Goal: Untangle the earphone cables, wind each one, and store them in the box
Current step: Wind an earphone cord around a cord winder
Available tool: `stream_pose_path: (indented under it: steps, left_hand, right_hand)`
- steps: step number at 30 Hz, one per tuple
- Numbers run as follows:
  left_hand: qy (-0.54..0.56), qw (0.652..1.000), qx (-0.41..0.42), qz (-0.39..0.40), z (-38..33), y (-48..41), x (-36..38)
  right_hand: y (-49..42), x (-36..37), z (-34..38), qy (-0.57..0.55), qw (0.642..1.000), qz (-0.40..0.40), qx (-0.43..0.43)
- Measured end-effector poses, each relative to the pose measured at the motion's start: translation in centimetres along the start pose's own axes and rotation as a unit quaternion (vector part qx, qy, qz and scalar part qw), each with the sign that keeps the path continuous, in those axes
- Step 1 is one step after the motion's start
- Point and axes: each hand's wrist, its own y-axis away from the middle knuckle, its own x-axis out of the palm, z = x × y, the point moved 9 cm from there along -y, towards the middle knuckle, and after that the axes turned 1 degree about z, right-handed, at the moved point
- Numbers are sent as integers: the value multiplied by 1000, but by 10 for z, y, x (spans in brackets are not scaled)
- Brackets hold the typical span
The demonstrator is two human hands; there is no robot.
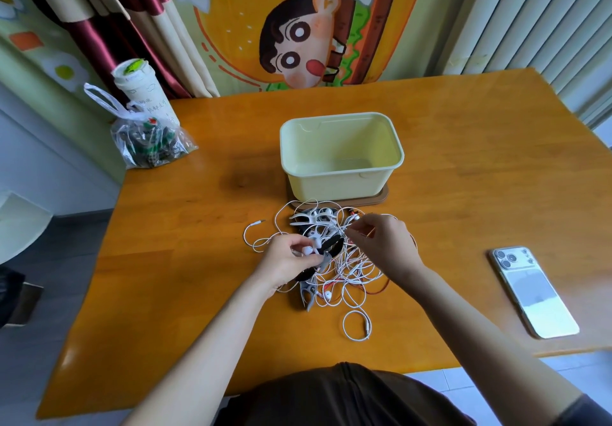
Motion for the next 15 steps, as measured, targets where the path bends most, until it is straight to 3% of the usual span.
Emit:
stream_pose_path:
  steps: [8,12,15]
  left_hand:
    - [183,976,-65,-96,15,-6,-6]
    - [386,908,-119,-110,16,-5,1]
    - [450,879,-129,-90,13,-3,3]
  right_hand:
    - [25,25,34,-55,995,42,-67]
    - [44,38,47,-77,991,41,-101]
    - [51,37,41,-96,991,21,-94]
